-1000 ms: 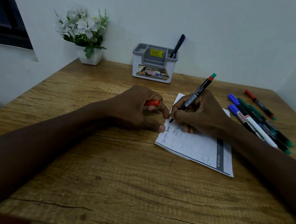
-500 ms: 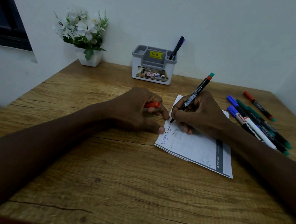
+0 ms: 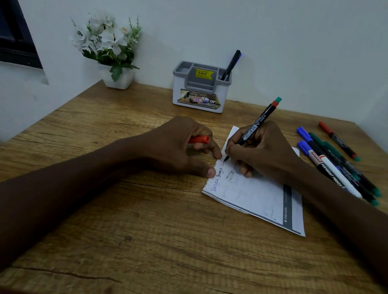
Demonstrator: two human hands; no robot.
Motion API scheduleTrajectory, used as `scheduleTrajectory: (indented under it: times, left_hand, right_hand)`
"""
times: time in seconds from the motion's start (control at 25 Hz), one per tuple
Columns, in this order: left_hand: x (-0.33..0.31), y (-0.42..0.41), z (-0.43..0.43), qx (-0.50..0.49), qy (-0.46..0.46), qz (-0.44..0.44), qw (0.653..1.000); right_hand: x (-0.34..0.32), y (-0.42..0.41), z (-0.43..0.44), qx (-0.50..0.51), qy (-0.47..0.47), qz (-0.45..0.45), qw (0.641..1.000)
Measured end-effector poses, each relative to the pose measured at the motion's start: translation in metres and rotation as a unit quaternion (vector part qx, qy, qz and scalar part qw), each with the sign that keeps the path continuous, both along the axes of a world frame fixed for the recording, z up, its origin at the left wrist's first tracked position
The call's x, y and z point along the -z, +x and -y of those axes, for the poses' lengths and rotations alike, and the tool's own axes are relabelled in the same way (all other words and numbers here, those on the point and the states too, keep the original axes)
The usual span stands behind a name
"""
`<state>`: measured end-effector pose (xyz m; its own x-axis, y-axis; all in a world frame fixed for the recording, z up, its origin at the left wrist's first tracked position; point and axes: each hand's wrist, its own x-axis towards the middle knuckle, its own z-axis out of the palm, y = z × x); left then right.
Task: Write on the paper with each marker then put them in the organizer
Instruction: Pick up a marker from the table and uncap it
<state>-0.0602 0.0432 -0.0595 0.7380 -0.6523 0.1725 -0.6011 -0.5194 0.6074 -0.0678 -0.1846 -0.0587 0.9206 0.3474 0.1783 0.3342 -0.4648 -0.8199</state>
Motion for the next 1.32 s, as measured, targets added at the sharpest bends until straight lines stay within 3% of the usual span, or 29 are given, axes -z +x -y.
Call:
scheduleTrajectory:
  times: [1.08, 1.32]
  left_hand:
    - [0.0001, 0.0004, -0.0011, 0.010, 0.024, 0.016, 1.000]
    - [0.0004, -0.0032, -0.0020, -0.059, -0.037, -0.028, 0.997]
  right_hand:
    - [0.0052, 0.0050, -0.0007, 0.048, -0.021, 0.029, 0.998]
    - [-0.0036, 0.0056, 0.0012, 0.041, 0.151, -0.006, 0.988]
